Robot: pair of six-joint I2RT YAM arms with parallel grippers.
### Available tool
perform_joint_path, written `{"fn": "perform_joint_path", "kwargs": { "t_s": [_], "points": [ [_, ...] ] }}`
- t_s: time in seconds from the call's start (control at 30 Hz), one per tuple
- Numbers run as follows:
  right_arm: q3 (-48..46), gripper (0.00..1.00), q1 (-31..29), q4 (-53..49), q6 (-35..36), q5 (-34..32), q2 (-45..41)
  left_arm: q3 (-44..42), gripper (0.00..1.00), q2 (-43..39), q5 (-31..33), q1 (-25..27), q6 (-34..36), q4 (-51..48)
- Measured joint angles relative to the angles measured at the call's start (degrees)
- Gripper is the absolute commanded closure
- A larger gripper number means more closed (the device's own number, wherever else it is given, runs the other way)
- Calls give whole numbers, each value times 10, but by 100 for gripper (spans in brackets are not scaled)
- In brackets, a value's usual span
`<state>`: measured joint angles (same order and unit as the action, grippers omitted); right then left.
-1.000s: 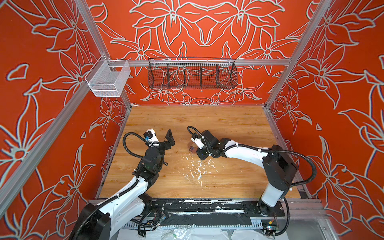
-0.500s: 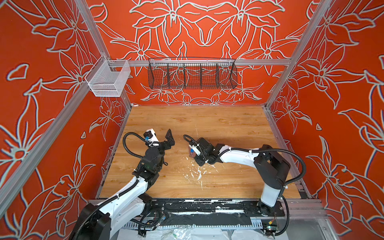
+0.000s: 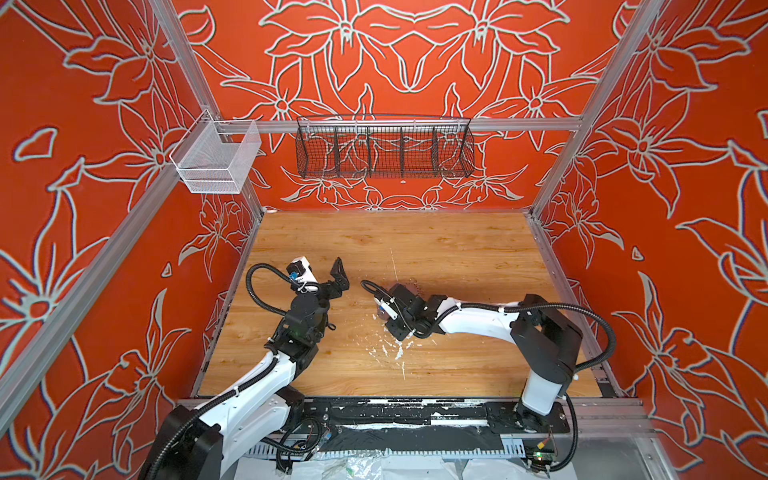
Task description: Put the keys on the keyring
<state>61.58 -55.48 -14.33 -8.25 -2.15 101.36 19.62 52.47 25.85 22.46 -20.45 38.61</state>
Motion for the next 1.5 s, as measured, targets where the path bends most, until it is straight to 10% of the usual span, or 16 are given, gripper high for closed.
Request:
{"fn": "perform_joint_path", "kwargs": {
  "t_s": [0.33,0.9,1.13,1.5],
  "points": [
    [-79,55,3,40,-32,-13,-187,2,3,1,-15,-2,10,-1],
    [-133,29,143,182,21,-316,-405,107,3,-44,-153,-4,182,-187],
    [-271,28,265,344,102,-350,-417,-11,3,-82,-89,-9,270,-168],
    [-329,27,432,427,123,-319,-303,-2,3,69,-15,-60,259,-162]
  ]
}}
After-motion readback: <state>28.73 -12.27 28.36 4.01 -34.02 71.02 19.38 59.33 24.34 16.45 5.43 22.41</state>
